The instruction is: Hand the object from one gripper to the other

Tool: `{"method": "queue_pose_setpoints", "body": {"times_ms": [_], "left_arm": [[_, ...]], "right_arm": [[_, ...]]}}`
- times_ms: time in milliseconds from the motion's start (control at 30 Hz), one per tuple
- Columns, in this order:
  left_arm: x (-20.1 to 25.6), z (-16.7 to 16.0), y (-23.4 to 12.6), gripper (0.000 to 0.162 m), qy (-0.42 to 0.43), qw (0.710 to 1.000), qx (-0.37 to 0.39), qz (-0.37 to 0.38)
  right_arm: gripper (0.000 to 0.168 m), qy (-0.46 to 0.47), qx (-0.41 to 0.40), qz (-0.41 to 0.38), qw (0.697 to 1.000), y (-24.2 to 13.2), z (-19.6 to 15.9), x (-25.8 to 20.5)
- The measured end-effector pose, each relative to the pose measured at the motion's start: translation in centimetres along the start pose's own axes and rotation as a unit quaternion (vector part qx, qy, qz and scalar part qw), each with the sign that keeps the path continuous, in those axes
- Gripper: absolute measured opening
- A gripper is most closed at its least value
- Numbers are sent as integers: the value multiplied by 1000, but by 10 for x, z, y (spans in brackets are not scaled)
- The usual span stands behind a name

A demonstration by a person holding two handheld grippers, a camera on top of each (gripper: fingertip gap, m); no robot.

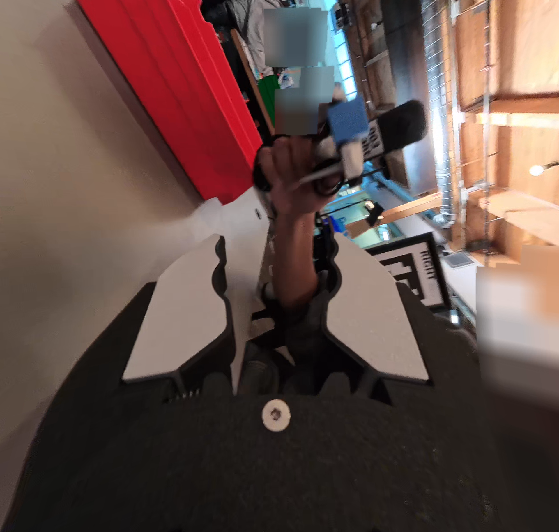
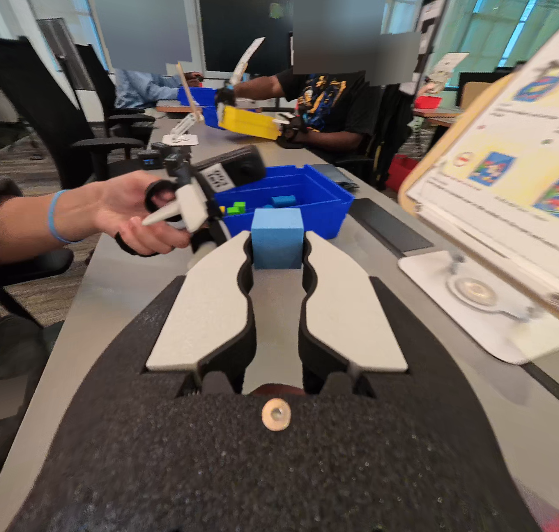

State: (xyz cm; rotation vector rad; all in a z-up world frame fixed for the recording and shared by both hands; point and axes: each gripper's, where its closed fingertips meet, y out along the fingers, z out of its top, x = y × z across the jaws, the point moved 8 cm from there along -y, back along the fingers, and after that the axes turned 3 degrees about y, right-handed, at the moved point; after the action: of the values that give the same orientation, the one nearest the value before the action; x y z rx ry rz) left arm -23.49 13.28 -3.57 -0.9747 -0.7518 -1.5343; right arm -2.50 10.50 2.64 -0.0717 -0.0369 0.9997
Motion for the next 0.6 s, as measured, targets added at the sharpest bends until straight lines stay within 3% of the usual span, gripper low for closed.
{"method": "queue_pose_setpoints", "body": {"times_ms": [200,300,367,500,600], "left_arm": [[0,-43,-42,57,156,975,4,159],[7,-54,-60,56,209,951,29,226],[11,-57,-68,57,230,934,42,269],[13,-62,-70,56,268,911,37,313],[11,-65,-64,56,283,902,16,326]], "right_arm": [[29,70,-24,-136,988,-91,17,57],[29,106,-142,-267,947,-138,-6,91],[29,150,-253,-316,902,-161,-33,104],[29,220,-438,-288,823,-168,-84,102],[29,204,-540,-243,780,-153,-110,90]]}}
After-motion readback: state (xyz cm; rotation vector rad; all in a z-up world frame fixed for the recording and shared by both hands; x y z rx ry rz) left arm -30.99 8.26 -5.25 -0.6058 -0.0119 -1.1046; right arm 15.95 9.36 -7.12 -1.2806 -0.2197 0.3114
